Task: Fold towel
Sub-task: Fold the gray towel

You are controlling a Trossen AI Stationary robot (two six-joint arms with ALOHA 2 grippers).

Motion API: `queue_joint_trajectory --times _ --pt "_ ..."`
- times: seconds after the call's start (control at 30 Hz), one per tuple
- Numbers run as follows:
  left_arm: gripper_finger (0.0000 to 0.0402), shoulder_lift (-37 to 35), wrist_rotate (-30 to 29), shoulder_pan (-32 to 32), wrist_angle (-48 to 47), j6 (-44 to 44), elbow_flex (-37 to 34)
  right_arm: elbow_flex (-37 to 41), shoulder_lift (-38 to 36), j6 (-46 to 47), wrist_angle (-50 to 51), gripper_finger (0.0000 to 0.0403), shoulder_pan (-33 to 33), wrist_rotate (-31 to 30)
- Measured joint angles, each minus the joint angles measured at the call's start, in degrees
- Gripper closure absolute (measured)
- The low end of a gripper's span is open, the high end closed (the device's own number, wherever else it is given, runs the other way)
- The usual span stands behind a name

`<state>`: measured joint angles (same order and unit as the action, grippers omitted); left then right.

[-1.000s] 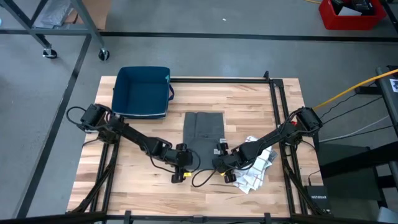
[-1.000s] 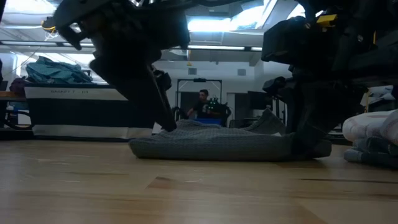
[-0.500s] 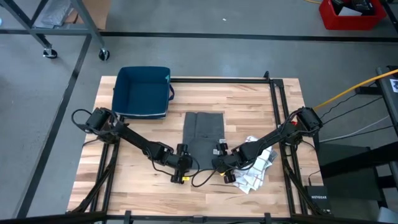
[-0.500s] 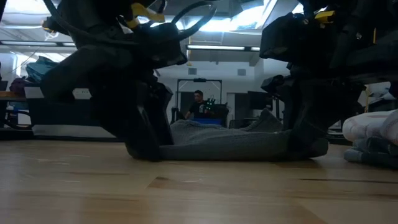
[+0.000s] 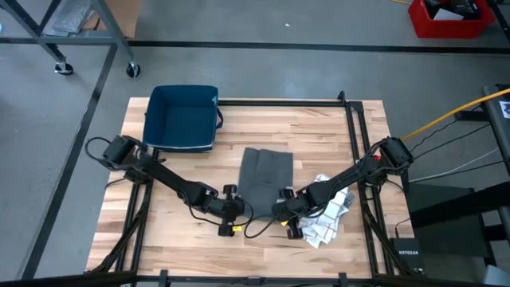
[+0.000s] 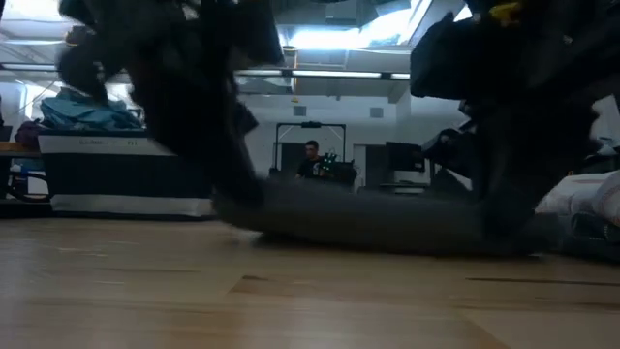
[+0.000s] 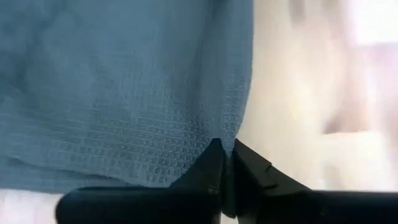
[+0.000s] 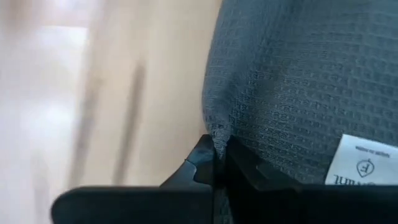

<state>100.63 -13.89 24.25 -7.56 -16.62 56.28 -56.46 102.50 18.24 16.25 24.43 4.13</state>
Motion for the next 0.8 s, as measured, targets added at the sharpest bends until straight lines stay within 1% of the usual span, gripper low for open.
queue_joint_trajectory --times 0.13,0.27,0.43,0.5,0.67,0.73,0.8 --pt "0.0389 -3.47 2.23 1.83 0.11 -1.34 0.09 -2.52 0.00 2.50 0.02 0.0386 0.32 6.90" --pt "0.0397 -5.51 6.89 4.06 -0.16 -5.07 0.08 -7.43 0.00 2.73 0.95 0.0391 1.58 9.10" --pt "0.0398 -5.65 15.68 8.11 0.49 -11.39 0.86 -13.96 0.00 3.12 3.22 0.0387 4.60 7.87" --pt "0.0398 -5.75 17.33 9.78 1.19 -12.46 1.99 -15.85 0.00 4.28 4.75 0.0387 6.08 6.53" --pt "0.0399 -7.44 17.12 12.90 -0.73 -11.54 5.72 -19.60 0.00 8.43 6.01 0.0390 9.43 4.58" --pt "0.0398 -7.81 16.34 13.43 -4.25 -10.92 7.83 -21.29 0.00 9.17 6.49 0.0387 10.48 2.94" --pt "0.0398 -7.88 14.21 13.83 -8.46 -9.66 9.68 -22.78 0.00 9.13 8.09 0.0387 11.21 0.06"
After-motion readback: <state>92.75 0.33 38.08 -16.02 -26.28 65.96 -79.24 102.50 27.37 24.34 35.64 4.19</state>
